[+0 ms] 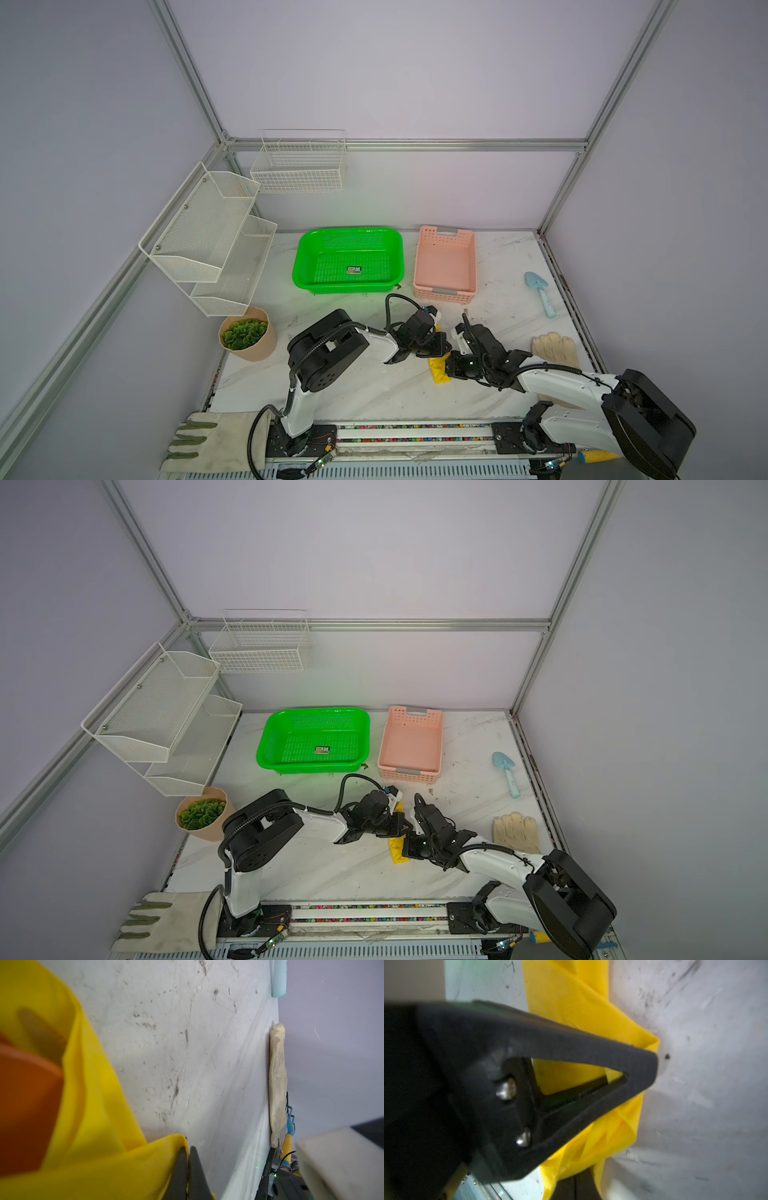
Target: Place the utensils on the paper napkin and roll it up
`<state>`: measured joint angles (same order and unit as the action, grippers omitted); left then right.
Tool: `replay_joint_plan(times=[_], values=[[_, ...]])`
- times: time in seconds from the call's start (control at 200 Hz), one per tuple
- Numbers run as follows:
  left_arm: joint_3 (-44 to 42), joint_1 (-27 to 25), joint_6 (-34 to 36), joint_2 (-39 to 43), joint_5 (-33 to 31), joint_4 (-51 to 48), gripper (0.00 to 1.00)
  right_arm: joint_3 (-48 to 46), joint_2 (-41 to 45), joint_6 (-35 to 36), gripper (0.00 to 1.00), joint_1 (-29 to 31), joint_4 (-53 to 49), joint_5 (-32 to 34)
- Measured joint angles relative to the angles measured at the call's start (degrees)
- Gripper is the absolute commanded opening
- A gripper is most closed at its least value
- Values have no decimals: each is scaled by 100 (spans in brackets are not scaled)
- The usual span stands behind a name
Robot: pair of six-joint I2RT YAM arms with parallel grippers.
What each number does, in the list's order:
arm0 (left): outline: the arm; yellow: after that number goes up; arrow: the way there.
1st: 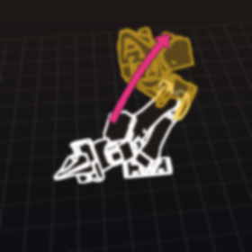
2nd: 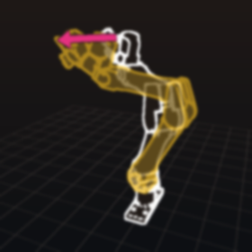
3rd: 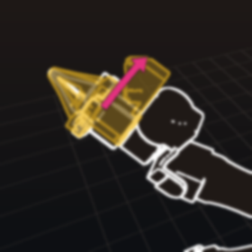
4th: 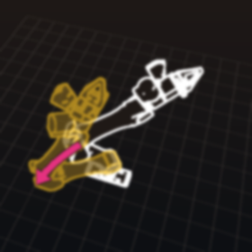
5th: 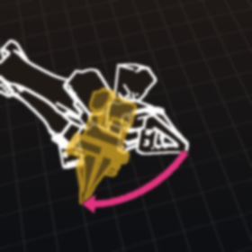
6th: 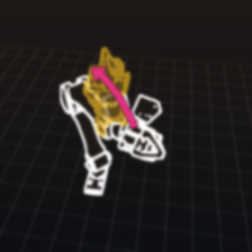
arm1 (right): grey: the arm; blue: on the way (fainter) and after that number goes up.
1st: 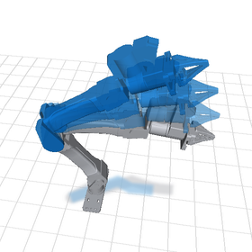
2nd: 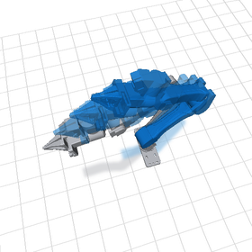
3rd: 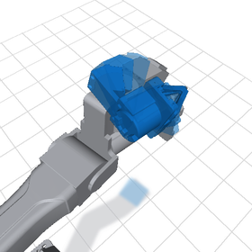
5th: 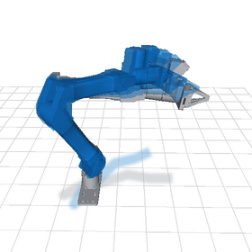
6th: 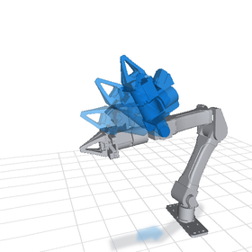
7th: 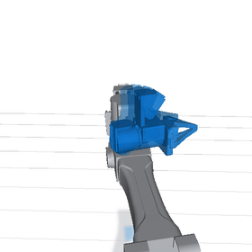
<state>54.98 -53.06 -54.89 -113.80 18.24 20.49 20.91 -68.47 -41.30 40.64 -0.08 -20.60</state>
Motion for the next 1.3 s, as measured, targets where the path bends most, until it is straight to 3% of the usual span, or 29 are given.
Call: replay_joint_plan(times=[0.355,0.47,0.695,1.3], values=[[61,0,33,-79,46,26,0,234,756,-46,27,31,-962,229],[138,0,63,-144,76,26,0,505,1040,-35,26,31,-1314,372],[192,2,114,-192,109,17,0,688,1224,-46,13,31,-1554,431],[245,0,203,-234,125,0,0,195,415,-221,4,256,-435,107]])
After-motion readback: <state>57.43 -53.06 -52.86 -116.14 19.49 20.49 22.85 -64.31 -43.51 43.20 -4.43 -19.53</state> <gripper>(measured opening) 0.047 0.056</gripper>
